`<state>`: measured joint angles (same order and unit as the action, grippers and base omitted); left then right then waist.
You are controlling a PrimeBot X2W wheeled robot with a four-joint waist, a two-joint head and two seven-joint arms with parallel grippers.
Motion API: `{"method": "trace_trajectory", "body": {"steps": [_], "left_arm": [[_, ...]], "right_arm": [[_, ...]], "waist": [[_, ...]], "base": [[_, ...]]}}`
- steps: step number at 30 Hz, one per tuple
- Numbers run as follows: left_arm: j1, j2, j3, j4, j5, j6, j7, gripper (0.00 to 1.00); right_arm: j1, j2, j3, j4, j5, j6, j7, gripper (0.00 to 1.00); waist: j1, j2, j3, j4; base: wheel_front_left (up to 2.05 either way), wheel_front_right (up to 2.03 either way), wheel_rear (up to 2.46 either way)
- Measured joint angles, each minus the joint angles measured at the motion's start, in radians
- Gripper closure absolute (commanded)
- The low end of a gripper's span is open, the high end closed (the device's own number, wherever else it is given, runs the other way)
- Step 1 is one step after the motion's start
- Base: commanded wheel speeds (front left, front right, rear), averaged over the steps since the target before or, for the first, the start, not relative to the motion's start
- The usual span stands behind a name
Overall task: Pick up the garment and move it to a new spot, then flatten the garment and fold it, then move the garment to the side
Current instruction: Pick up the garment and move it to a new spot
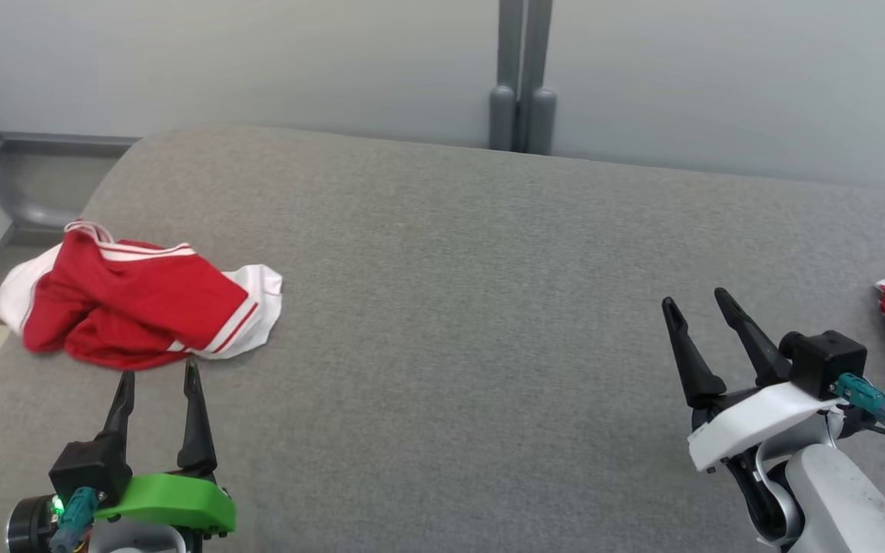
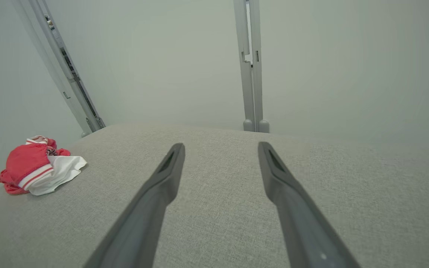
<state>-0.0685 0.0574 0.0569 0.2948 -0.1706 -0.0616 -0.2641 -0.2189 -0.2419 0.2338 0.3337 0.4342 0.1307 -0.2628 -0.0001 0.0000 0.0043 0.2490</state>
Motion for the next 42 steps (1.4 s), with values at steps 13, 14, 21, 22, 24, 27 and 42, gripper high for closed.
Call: {"method": "trace_trajectory", "body": {"steps": [13,14,21,22,24,27,42], "left_arm": [[0.013,0.0,0.011,-0.006,0.0,0.0,0.0,0.0],[0.013,0.0,0.011,-0.006,0.0,0.0,0.0,0.0],[-0.004,0.002,0.02,-0.014,-0.025,-0.007,0.025,0.0],[-0.02,0.008,0.019,-0.022,-0.037,-0.015,0.047,0.0],[-0.077,0.03,0.015,-0.039,-0.07,-0.03,0.124,0.0],[-0.169,0.071,0.022,-0.041,-0.107,-0.04,0.267,0.0],[-0.604,0.248,0.099,0.322,-0.337,-0.058,0.751,0.0]], "right_arm": [[0.0,0.004,0.025,-0.001,-0.006,0.0,0.0,0.0],[0.0,0.004,0.027,-0.002,-0.006,0.0,0.0,0.0],[0.0,-0.003,0.041,-0.015,-0.011,0.0,0.0,0.0],[-0.001,-0.005,0.042,-0.02,-0.013,0.0,0.0,0.0],[-0.002,-0.008,0.044,-0.035,-0.014,0.0,0.0,0.0],[-0.016,-0.021,0.049,-0.047,-0.014,0.0,0.0,0.0],[-0.151,-0.067,0.07,-0.104,-0.023,0.0,0.0,0.0]], "waist": [[0.0,0.0,0.0,0.168],[0.0,0.0,0.0,0.174],[0.0,0.0,0.009,0.167],[0.0,0.0,0.013,0.165],[0.0,0.0,0.024,0.157],[0.0001,0.0,0.047,0.145],[0.0001,0.0,0.238,0.012]], "base": [[0.0,0.0,0.0],[0.0,0.0,0.0],[0.0,0.0,0.0],[0.0,0.0,0.0],[0.0,0.0,0.0],[0.0,0.0,0.0],[0.0,0.0,0.0]]}}
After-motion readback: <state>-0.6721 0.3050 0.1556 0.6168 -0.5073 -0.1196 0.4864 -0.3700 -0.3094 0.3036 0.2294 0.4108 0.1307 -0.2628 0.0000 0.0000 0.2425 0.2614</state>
